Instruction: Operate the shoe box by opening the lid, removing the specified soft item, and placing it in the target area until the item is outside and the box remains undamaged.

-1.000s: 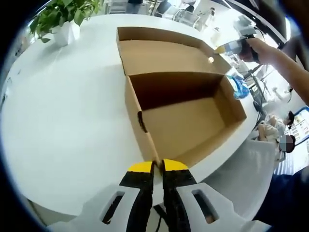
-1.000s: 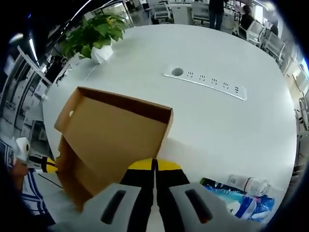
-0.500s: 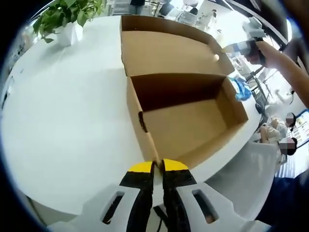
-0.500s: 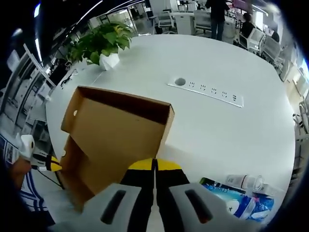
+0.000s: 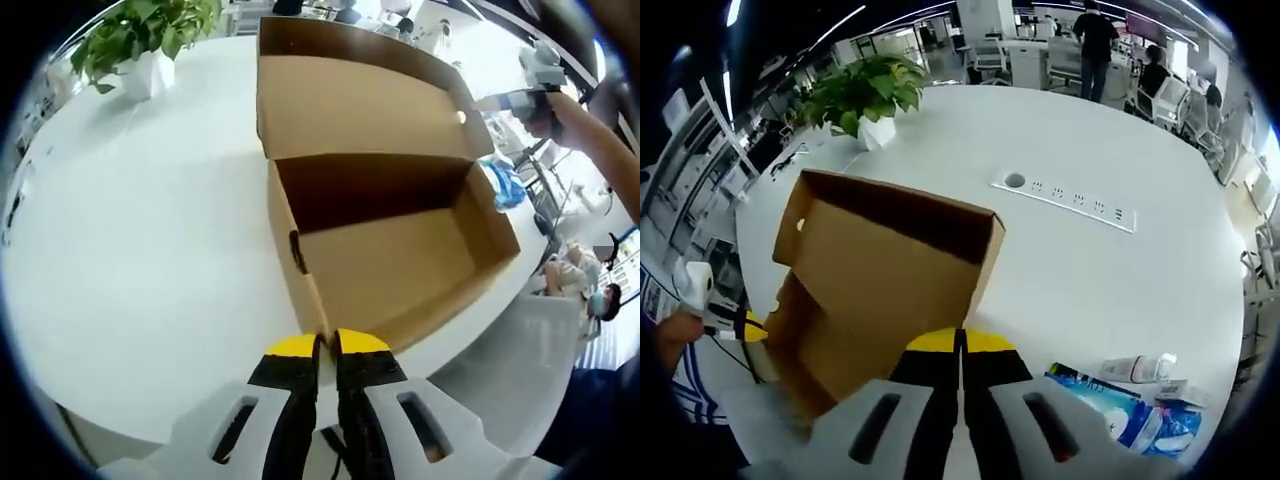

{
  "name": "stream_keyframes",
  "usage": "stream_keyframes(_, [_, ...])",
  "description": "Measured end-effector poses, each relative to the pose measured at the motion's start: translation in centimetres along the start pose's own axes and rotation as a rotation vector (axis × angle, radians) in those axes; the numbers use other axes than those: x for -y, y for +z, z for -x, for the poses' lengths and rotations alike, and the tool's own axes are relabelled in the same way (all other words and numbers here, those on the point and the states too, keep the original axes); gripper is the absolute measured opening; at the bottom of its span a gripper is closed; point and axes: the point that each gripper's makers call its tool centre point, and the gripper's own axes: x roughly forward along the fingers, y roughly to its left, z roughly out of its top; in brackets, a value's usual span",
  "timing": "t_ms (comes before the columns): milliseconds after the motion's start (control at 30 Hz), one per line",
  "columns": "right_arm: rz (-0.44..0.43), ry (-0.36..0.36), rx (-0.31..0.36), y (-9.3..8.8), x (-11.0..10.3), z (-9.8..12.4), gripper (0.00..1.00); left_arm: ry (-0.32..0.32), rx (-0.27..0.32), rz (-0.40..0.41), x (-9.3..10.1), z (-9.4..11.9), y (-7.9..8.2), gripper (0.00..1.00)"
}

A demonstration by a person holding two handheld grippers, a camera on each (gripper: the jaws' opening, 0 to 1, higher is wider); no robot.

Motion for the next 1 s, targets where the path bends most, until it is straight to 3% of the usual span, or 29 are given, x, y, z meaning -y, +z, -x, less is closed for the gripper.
stream_keyframes(333, [0.016, -0.02, 0.037, -1.2, -0.5, 1.5, 0.0, 0.02, 0.019, 0.0, 0.0, 0.0, 0.0, 0.01])
stream_keyframes(800, [0.105, -0.064, 0.142, -2.5, -2.1, 3.9, 0.0, 0.061, 0.057, -0.003, 0.0, 0.0, 0.1, 0.01])
stream_keyframes(1000, [0.103, -0.078, 0.173, -3.4, -2.5, 4.5, 0.0, 0.069, 0.071, -0.003, 0.0, 0.0, 0.1, 0.01])
